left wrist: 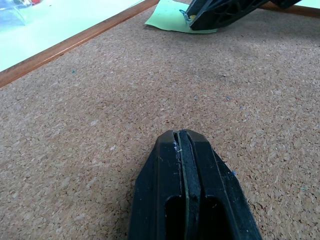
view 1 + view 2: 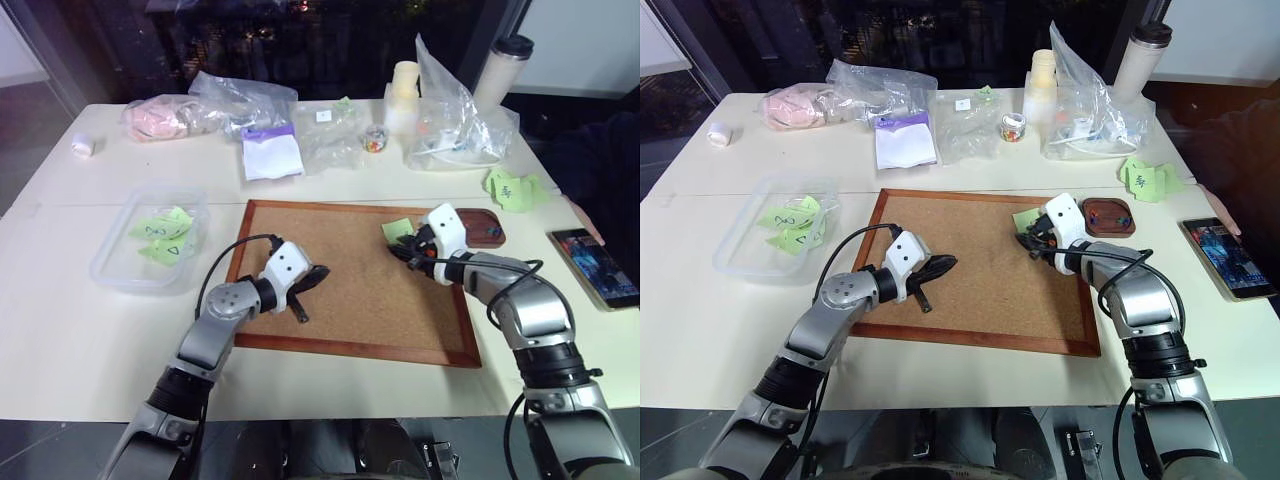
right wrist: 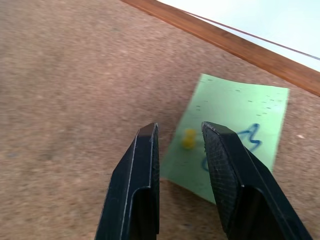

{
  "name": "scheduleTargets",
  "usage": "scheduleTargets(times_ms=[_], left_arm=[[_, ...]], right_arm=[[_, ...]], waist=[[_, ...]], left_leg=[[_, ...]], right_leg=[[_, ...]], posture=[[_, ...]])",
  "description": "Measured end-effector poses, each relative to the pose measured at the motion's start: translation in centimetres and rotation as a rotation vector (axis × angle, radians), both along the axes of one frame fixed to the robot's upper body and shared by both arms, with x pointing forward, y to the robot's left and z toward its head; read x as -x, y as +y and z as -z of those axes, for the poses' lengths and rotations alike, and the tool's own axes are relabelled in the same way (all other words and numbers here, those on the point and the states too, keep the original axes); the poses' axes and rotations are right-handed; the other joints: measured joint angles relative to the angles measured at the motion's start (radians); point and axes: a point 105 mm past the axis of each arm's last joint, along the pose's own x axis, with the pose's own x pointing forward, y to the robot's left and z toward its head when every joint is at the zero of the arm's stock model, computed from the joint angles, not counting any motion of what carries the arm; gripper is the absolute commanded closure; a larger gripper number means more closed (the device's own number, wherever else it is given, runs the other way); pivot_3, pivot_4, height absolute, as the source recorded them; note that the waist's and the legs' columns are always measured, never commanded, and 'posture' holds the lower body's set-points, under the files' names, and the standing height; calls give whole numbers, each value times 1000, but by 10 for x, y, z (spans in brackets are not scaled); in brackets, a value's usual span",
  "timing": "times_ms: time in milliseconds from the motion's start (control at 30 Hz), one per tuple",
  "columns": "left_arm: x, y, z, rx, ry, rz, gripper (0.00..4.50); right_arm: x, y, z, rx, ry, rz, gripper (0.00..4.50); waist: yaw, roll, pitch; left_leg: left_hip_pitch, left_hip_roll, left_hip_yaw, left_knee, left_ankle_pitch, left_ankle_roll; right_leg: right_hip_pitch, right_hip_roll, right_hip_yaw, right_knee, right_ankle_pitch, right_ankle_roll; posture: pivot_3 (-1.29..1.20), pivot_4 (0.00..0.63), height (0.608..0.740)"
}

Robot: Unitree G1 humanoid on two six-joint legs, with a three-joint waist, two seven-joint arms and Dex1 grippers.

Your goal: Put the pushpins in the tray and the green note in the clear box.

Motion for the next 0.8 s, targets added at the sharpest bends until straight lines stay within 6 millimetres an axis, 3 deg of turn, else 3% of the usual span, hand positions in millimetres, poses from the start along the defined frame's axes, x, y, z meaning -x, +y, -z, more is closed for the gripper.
scheduleTargets(times_ms=[233, 333, 367, 800], left_arm=[[0, -1, 0, 5, 1, 0, 4500], [0, -1, 0, 5, 2, 0, 4500], [0, -1, 0, 5, 2, 0, 4500], [0, -2, 0, 6, 4, -1, 4500]], right_arm=[[-4, -5, 2, 10, 0, 14, 3140], [-4, -5, 5, 9, 5, 13, 4371], [-4, -4, 5, 6, 5, 5, 4452], [-2, -3, 2, -5, 11, 6, 4452]], waist=[[0, 0, 0], [0, 0, 0], [0, 0, 0], [0, 0, 0]], left_leg=[[0, 0, 0, 0, 0, 0], [0, 0, 0, 0, 0, 0], [0, 0, 0, 0, 0, 0], [0, 0, 0, 0, 0, 0]], right_leg=[[0, 0, 0, 0, 0, 0], [0, 0, 0, 0, 0, 0], [0, 0, 0, 0, 0, 0], [0, 0, 0, 0, 0, 0]], posture=[[0, 150, 740], [0, 150, 740], [0, 150, 740], [0, 150, 740]])
